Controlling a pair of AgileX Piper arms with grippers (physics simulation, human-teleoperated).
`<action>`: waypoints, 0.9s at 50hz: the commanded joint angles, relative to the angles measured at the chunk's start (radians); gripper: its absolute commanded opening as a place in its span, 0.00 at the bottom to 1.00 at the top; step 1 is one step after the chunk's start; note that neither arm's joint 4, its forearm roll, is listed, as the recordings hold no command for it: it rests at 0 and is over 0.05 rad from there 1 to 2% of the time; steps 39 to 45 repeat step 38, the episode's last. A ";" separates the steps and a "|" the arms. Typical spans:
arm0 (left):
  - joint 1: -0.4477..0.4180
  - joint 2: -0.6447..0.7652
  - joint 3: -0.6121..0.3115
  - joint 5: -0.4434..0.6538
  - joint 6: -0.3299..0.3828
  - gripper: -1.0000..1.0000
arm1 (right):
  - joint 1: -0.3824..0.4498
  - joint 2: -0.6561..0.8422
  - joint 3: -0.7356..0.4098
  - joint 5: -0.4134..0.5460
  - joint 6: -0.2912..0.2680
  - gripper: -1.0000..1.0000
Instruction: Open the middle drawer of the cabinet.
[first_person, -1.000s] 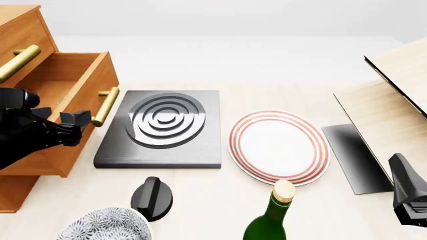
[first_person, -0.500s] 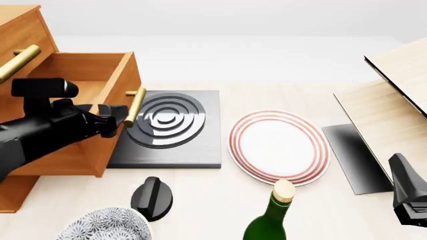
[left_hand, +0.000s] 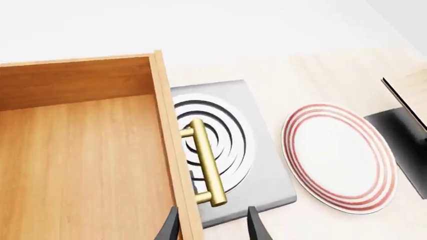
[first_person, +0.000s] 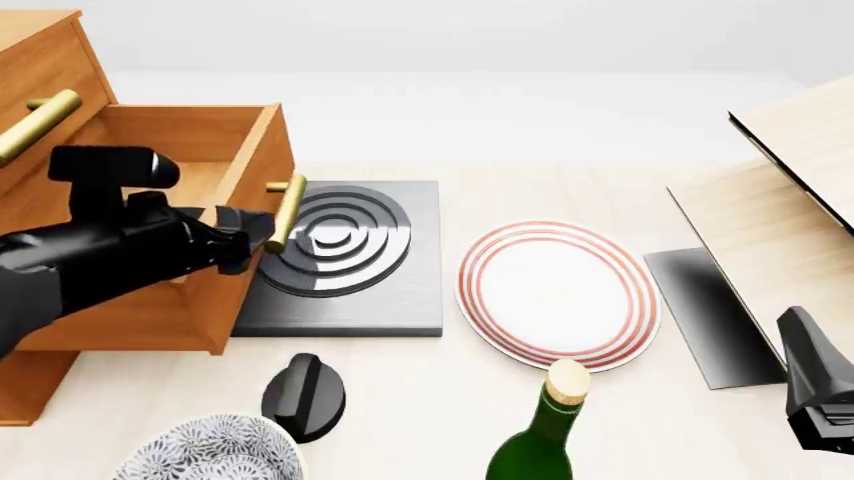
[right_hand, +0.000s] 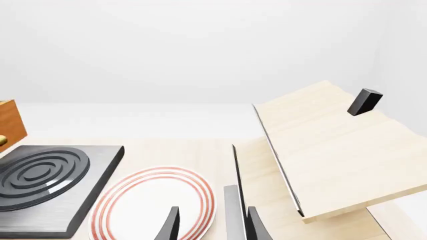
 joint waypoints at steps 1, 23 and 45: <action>-0.132 -0.076 -0.031 0.009 0.014 1.00 | 0.000 0.000 0.000 0.000 0.000 1.00; 0.141 -0.804 0.021 0.280 0.277 1.00 | 0.000 0.000 0.000 0.000 0.000 1.00; 0.259 -1.072 0.010 0.308 0.341 1.00 | 0.000 0.000 0.000 0.000 0.000 1.00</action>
